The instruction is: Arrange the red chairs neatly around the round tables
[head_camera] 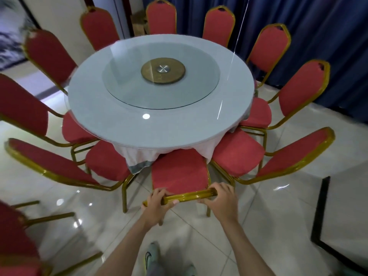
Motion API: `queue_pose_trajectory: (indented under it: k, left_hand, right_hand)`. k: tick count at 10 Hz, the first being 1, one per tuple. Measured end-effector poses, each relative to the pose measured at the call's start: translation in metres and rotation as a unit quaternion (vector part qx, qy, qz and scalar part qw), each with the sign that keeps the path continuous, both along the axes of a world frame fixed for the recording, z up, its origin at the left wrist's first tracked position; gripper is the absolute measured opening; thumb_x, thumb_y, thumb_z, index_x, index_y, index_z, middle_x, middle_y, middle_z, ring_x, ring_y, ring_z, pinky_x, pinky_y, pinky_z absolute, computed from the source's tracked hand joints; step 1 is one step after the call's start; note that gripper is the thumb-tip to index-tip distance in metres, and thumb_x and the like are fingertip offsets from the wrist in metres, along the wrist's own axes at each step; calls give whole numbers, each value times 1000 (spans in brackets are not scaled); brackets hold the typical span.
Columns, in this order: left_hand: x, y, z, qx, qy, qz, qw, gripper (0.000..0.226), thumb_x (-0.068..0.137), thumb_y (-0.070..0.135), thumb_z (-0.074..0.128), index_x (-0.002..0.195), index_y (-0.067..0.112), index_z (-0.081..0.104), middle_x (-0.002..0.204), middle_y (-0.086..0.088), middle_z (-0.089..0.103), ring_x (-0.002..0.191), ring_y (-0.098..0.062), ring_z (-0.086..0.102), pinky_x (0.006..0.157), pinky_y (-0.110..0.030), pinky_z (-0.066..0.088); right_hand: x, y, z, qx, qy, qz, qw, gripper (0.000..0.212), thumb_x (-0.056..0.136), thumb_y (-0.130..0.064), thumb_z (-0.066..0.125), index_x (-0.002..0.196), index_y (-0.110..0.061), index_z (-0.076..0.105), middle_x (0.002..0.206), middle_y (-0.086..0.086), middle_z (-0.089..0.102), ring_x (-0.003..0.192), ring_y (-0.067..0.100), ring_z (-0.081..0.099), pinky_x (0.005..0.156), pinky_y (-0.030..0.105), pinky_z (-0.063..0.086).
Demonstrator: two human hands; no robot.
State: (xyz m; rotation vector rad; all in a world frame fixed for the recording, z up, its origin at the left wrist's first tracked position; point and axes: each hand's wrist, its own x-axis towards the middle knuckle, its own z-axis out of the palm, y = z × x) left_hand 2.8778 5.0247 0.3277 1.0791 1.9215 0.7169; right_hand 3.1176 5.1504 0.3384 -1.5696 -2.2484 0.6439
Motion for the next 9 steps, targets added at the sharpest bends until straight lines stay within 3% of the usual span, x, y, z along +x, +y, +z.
queue_pose_trajectory:
  k: [1,2,4,6,8,9]
  left_hand:
    - [3,5,8,41,-63,132,988,47,93,57,59,74,15,55,84,7,59,85,-8,57,81,-34,43]
    - [12,6,-2,51,46,217,974,49,104,44,51,71,9,49,72,-3,53,76,-20,54,72,-32,34]
    - [-6,-1,-12,93,30,197,976,41,104,41,55,70,19,58,71,2,57,74,-18,58,75,-48,47]
    - [-30,-11,2,9,-39,89,995,29,103,41,57,86,23,71,82,-1,69,83,-19,66,84,-46,52]
    - [-80,-52,49,54,-71,68,994,20,103,19,59,89,20,74,86,10,74,83,-4,69,76,-21,53]
    - [-100,-73,65,82,-82,82,990,20,104,17,58,93,15,74,88,6,75,81,0,68,71,-14,52]
  right_hand:
    - [-5,-4,1,-23,-4,3,1000,70,45,-98,60,81,-39,52,83,-20,54,96,13,47,80,44,48]
    - [-10,-7,2,-41,4,-4,999,68,44,-94,63,80,-37,53,85,-20,52,97,14,45,83,41,47]
    - [-18,-12,7,-63,1,1,998,70,45,-94,62,82,-35,56,85,-19,48,96,15,43,80,37,46]
    - [-19,-11,25,-136,-38,48,989,62,57,-88,66,99,-43,62,101,-22,55,113,10,44,96,40,45]
    - [-66,-40,53,-125,9,107,986,43,71,-75,67,101,-43,67,103,-25,61,107,1,54,105,37,37]
    - [-93,-66,62,-64,100,81,990,9,89,-43,71,91,-34,71,92,-19,68,92,2,63,88,38,54]
